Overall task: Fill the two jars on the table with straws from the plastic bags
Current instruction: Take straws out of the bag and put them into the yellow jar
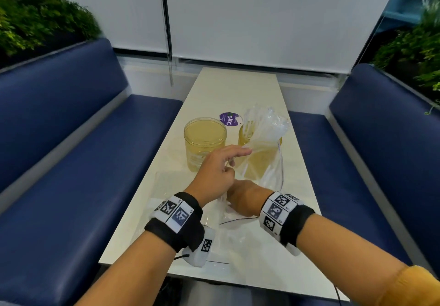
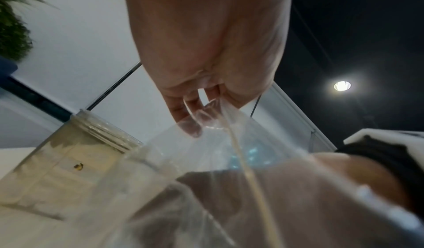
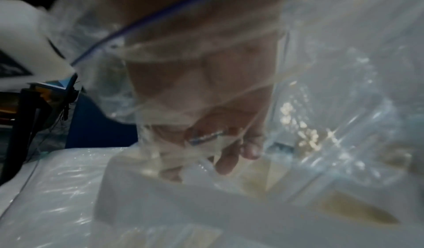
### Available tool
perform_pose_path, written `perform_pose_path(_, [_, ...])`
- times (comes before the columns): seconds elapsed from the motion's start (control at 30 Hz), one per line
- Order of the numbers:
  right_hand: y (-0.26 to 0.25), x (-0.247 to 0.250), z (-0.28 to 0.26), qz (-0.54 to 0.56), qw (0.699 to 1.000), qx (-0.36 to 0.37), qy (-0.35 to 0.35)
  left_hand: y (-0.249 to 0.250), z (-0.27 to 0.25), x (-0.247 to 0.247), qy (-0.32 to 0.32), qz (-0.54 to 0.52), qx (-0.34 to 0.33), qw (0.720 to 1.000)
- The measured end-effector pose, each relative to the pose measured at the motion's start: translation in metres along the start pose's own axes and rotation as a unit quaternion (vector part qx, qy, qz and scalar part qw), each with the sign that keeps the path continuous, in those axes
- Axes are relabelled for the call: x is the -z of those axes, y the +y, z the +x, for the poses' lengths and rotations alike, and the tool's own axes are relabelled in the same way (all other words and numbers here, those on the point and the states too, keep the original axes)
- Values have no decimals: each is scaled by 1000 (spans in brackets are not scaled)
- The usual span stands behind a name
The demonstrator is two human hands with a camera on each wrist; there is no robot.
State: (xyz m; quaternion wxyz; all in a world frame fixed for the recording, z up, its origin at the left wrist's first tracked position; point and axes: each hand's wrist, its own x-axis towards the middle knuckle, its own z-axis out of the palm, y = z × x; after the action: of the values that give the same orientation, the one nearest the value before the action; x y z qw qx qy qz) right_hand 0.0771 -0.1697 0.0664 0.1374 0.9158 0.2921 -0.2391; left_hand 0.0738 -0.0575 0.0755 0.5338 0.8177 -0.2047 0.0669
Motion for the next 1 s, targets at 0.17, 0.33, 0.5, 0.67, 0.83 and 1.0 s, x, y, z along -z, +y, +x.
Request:
perform_pose_path(0.17, [21, 7, -6, 102, 993, 14, 61, -13, -2, 9, 18, 48, 19, 998])
perform_pose_path(0.33, [49, 31, -22, 252, 953, 20, 164, -11, -1, 6, 74, -1, 39, 997])
perform_pose_path(0.5, [61, 70, -46, 372, 877, 26, 302, -11, -4, 1, 70, -45, 69, 994])
perform_pose_path(0.67, [80, 119, -67, 475, 763, 60, 433, -20, -7, -3, 61, 53, 102, 991])
perform_pose_path(0.83, [116, 162, -81, 483, 650, 33, 586, -32, -16, 4, 77, 102, 145, 981])
perform_pose_path(1.0, [148, 155, -35, 418, 696, -68, 580, -32, -15, 11, 84, 81, 146, 982])
